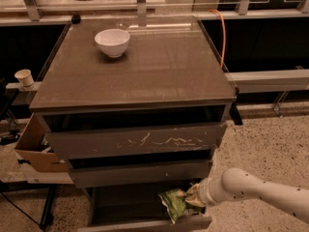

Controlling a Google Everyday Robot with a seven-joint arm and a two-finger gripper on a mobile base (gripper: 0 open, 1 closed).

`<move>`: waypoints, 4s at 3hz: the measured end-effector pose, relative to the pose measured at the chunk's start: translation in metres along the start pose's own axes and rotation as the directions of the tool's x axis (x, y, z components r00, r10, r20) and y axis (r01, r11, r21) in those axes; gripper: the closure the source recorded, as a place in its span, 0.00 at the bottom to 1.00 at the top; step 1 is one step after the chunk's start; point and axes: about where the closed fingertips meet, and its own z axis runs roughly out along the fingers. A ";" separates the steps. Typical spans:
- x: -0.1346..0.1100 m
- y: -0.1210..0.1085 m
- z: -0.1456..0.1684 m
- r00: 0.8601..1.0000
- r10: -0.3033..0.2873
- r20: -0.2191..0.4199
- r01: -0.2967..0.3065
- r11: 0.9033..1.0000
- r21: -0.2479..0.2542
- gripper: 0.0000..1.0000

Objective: Pick green jalapeno chip bag from bottom drawer and place on counter

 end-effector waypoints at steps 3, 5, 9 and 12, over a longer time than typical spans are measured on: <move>-0.061 0.023 -0.118 1.000 -0.030 -0.005 0.030 0.999 -0.032 1.00; -0.118 0.025 -0.209 0.991 -0.127 -0.037 0.128 0.991 0.036 1.00; -0.234 0.016 -0.360 0.965 -0.252 -0.077 0.261 0.951 0.165 1.00; -0.302 -0.046 -0.435 0.955 -0.266 -0.135 0.294 0.915 0.278 1.00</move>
Offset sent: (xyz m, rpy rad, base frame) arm -0.0067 -0.0168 0.0864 -0.0023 0.0359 0.0110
